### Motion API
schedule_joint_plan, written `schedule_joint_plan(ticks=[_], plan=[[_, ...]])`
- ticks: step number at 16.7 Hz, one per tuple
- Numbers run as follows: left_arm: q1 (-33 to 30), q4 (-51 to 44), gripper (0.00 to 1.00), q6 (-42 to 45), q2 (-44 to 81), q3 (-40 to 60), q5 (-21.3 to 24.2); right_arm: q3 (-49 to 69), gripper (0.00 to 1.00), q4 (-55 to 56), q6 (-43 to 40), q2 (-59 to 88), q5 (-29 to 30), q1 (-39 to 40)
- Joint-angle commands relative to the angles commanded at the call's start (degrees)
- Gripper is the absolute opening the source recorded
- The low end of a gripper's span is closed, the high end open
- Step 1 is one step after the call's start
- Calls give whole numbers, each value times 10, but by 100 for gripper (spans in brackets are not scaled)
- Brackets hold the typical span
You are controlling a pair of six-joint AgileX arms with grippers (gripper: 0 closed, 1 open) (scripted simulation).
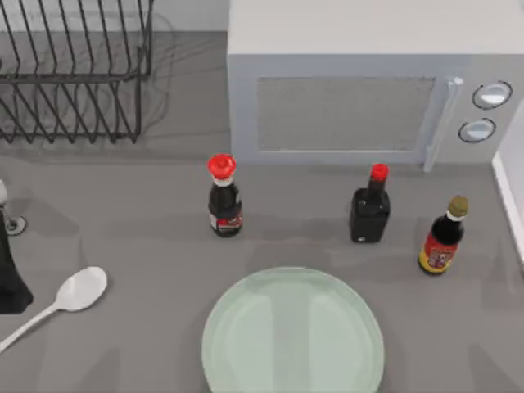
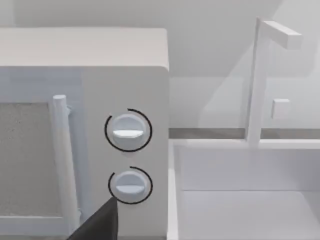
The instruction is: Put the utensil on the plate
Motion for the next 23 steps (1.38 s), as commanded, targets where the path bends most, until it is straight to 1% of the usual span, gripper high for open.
schedule_joint_plan(ticks=[3, 7, 10, 17, 20, 23], plan=[[0, -7, 100, 6, 7, 6, 0, 0, 100, 0, 0, 0, 0, 0], [2, -81, 100, 69, 93, 73, -1, 0, 100, 0, 0, 0, 0, 0], [3, -175, 100, 147, 219, 152, -1, 0, 100, 0, 0, 0, 0, 0], [7, -427, 100, 349, 578, 355, 0, 0, 100, 0, 0, 0, 0, 0], [9, -515, 100, 422, 692, 430, 0, 0, 100, 0, 0, 0, 0, 0], [11, -576, 100, 475, 775, 487, -1, 0, 100, 0, 0, 0, 0, 0]])
